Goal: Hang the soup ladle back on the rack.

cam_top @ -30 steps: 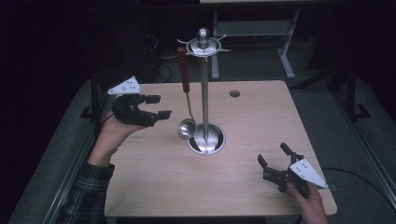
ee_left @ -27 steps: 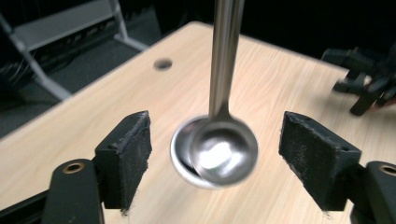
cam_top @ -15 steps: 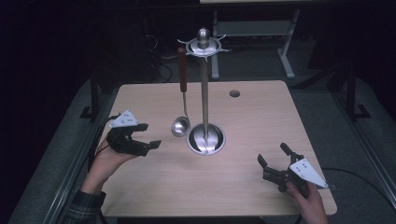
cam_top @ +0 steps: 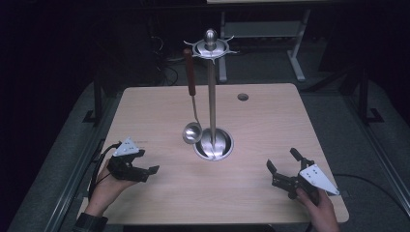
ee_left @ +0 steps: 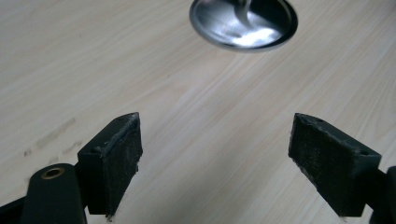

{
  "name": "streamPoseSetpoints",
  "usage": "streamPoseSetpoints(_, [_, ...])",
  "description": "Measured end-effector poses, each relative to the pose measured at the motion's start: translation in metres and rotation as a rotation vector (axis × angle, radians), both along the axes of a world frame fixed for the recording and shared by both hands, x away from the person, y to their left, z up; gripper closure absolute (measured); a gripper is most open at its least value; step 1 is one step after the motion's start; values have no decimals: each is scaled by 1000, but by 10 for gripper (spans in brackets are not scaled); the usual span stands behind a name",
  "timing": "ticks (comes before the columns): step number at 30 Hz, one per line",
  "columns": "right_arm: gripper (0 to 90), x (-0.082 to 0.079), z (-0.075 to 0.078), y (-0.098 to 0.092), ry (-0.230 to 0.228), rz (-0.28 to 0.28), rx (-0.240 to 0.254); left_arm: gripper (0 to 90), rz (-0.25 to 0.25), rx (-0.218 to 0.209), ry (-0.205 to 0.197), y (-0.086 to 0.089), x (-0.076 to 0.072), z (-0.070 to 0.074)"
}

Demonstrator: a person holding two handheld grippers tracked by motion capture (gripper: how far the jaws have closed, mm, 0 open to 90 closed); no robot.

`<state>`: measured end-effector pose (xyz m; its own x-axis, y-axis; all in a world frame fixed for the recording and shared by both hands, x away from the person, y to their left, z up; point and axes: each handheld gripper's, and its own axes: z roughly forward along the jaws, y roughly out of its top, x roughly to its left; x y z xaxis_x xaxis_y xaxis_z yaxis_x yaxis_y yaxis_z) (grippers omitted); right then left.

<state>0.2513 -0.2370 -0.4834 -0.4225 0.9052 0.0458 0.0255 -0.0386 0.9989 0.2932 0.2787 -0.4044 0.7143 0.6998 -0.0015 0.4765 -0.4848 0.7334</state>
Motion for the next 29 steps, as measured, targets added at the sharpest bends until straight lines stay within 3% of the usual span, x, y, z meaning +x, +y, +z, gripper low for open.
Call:
streamPoseSetpoints(7, [60, 0, 0, 0, -2, 0, -1, 170, 36, -5, -1, 9, -8, -17])
streamPoseSetpoints(11, [61, 0, 0, 0, -1, 0, 0, 170, 42, 1, -26, 13, -14, -26])
streamPoseSetpoints(16, [60, 0, 0, 0, -2, 0, -1, 170, 71, -28, -40, 16, -21, -38])
streamPoseSetpoints(22, [60, 0, 0, 0, -4, 0, -4, 159, 67, 21, -34, 16, -24, -47])
streamPoseSetpoints(29, [60, 0, 0, 0, 0, -3, 1, 146, 59, 17, -29, 15, -22, -50])
